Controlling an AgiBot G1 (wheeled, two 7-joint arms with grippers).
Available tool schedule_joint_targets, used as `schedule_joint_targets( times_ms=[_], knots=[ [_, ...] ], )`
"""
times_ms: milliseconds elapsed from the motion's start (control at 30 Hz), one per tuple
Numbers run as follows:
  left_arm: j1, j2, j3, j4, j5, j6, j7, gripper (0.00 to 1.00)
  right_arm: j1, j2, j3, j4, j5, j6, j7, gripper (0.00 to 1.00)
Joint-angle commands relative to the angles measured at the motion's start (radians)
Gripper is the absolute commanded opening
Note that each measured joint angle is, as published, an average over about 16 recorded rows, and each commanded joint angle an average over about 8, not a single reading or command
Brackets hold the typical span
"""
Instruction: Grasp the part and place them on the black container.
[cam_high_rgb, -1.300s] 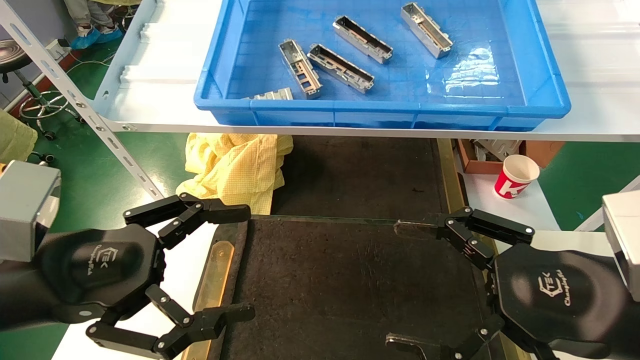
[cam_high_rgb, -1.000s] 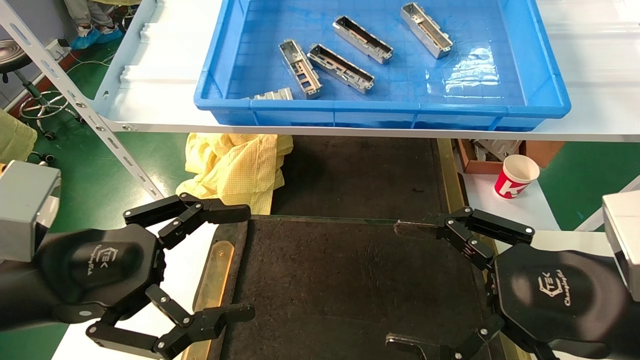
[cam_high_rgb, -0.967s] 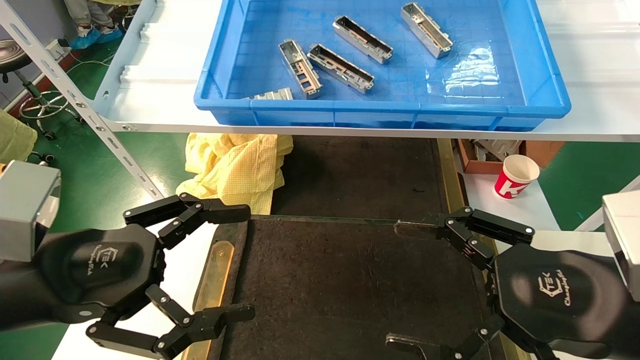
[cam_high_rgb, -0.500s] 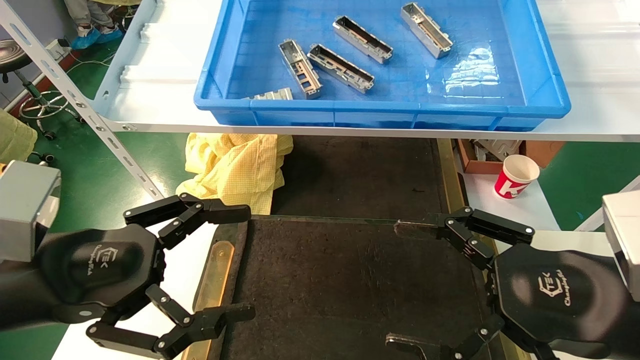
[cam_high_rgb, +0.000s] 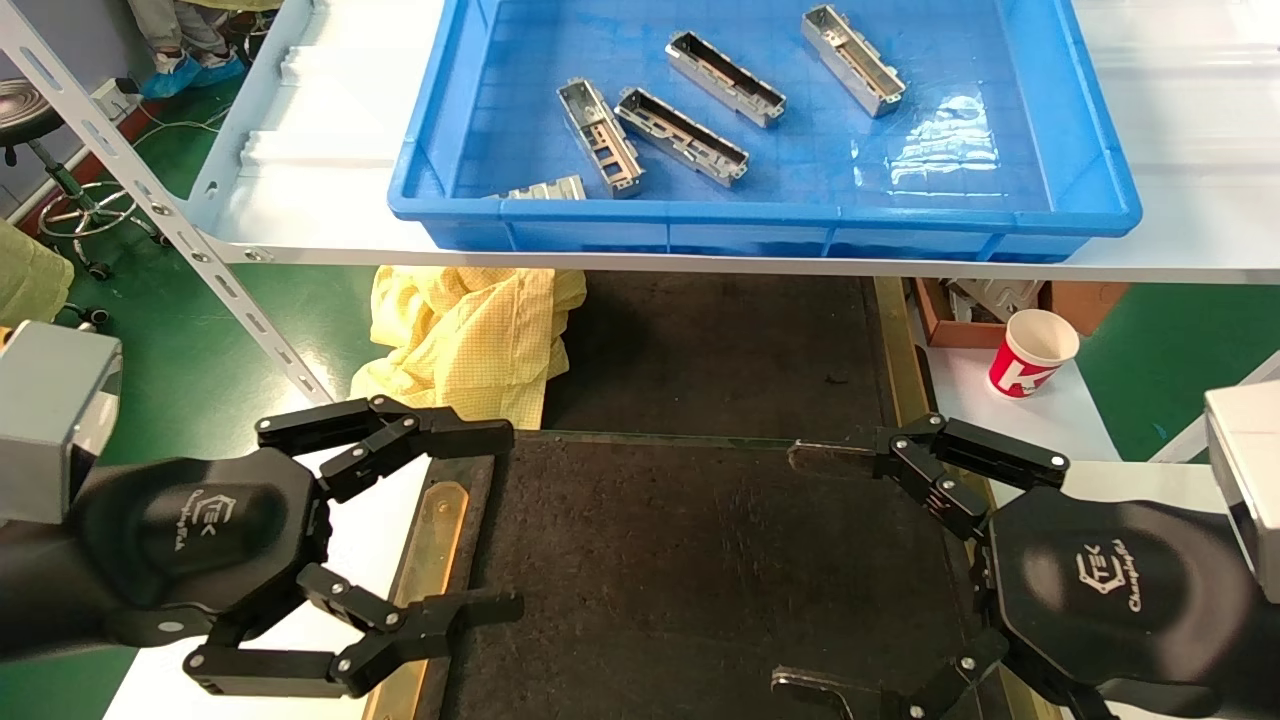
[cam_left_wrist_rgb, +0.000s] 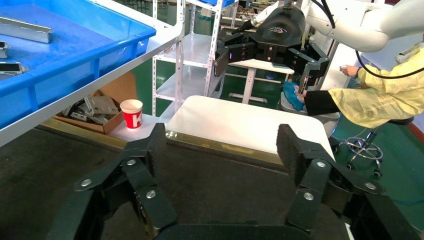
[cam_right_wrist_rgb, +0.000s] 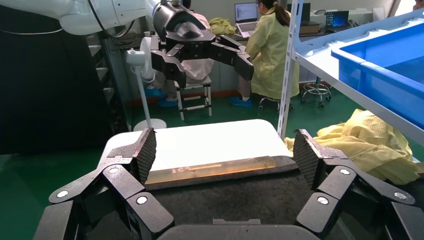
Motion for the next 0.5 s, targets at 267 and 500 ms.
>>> schedule_joint_targets(
  times_ms=[267,500],
  knots=[
    [0.000,0.000,0.000,0.000,0.000,0.000,0.000,0.00,0.000,0.000,0.000,0.000,0.000,0.000,0.000,1.00],
    [0.000,0.000,0.000,0.000,0.000,0.000,0.000,0.00,0.000,0.000,0.000,0.000,0.000,0.000,0.000,1.00]
  ],
)
